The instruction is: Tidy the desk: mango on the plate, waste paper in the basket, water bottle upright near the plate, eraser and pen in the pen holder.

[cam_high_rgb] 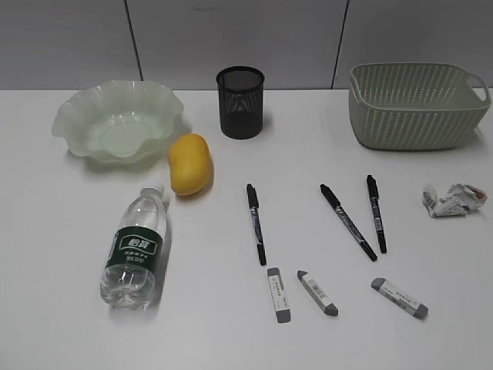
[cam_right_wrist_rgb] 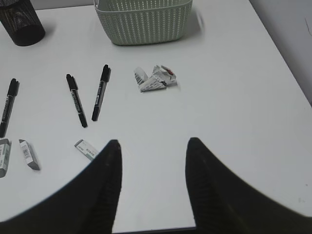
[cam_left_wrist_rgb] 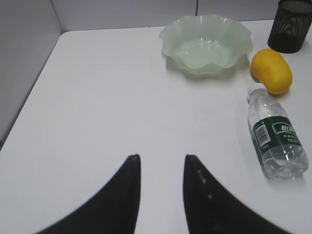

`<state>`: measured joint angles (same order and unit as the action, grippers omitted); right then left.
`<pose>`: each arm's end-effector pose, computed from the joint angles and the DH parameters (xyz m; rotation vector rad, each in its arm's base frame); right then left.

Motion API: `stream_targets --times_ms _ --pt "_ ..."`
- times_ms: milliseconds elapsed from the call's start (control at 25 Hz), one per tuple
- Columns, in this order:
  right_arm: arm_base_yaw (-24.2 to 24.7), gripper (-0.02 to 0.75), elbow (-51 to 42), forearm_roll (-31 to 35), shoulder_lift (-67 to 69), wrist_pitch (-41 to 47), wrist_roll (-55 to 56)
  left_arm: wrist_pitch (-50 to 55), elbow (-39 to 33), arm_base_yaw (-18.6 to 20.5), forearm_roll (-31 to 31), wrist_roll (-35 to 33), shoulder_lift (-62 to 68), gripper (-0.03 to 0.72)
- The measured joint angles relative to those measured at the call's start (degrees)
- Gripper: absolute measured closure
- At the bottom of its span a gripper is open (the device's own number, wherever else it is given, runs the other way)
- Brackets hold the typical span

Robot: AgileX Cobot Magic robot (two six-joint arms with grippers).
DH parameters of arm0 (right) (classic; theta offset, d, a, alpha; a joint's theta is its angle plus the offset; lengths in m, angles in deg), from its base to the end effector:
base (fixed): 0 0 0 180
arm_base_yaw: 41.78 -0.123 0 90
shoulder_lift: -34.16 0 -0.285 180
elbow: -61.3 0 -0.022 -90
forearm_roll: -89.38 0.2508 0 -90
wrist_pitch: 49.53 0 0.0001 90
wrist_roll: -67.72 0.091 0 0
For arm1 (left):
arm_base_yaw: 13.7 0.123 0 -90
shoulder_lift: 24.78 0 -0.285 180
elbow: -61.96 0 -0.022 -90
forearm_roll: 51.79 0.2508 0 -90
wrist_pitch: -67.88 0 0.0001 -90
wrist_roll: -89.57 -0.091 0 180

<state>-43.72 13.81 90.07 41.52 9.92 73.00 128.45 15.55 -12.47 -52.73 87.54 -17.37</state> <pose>-0.0074 0.0007 0.2844 0.0576 1.9953 0.0954 -0.0103 -0.0015 0.2879 0.0151 1.9964 0.0172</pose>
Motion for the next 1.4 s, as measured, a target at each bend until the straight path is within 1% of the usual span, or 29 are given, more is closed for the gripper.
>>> stream_targets --times_ms 920,1080,1160,1240,1280,1320,1400 --pt "0.0 0.386 0.0 -0.1 0.0 0.0 0.0 0.0 0.0 0.0 0.0 0.0 0.0 0.463" --pt "0.0 0.386 0.0 -0.1 0.0 0.0 0.0 0.0 0.0 0.0 -1.3 0.0 0.0 0.463" --pt "0.0 0.386 0.0 -0.1 0.0 0.0 0.0 -0.9 0.2 0.0 -5.5 0.0 0.2 0.463" --pt "0.0 0.386 0.0 -0.1 0.0 0.0 0.0 -4.1 0.6 0.0 -12.4 -0.6 2.2 0.447" --pt "0.0 0.386 0.0 -0.1 0.0 0.0 0.0 -7.1 0.7 0.0 -17.4 -1.8 4.4 0.426" --pt "0.0 0.386 0.0 -0.1 0.0 0.0 0.0 -9.6 0.8 0.0 -21.0 -3.4 7.5 0.393" --pt "0.0 0.386 0.0 -0.3 0.0 0.0 0.0 -14.0 0.8 0.0 -29.3 -8.3 15.2 0.297"
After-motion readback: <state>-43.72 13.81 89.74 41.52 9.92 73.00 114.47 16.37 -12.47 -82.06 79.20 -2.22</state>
